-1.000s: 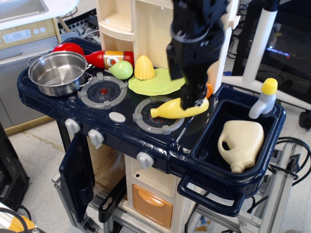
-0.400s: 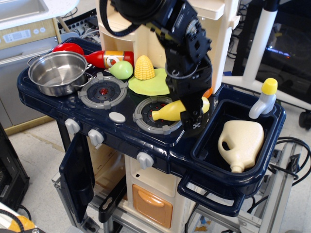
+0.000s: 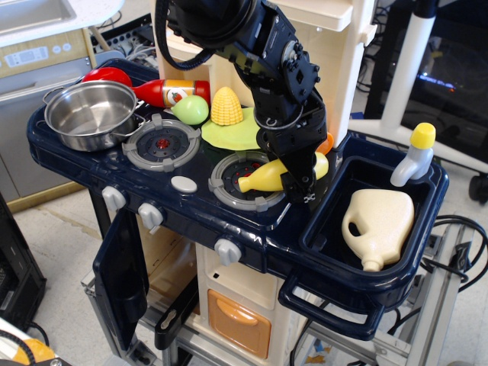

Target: Put banana in pot or pan

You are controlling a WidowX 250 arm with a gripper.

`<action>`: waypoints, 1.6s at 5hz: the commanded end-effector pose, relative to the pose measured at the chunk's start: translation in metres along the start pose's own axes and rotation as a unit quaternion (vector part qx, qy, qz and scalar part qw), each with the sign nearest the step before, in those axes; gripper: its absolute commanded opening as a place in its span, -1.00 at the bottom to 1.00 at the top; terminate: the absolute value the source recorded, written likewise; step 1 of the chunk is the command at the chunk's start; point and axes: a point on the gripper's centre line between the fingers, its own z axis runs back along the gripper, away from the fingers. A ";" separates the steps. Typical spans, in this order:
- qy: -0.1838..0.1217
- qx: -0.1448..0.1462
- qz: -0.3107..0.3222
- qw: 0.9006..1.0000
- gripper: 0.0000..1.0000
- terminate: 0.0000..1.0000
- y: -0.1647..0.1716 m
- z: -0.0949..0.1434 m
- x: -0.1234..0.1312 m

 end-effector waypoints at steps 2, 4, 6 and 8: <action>0.062 0.029 0.080 0.994 -1.00 -1.00 -0.017 0.086 0.004; 0.124 0.129 0.230 0.956 -1.00 -1.00 0.049 0.106 -0.038; 0.113 0.149 0.213 0.959 -1.00 -1.00 0.118 0.104 -0.090; 0.067 0.187 0.220 0.955 -1.00 -1.00 0.167 0.080 -0.132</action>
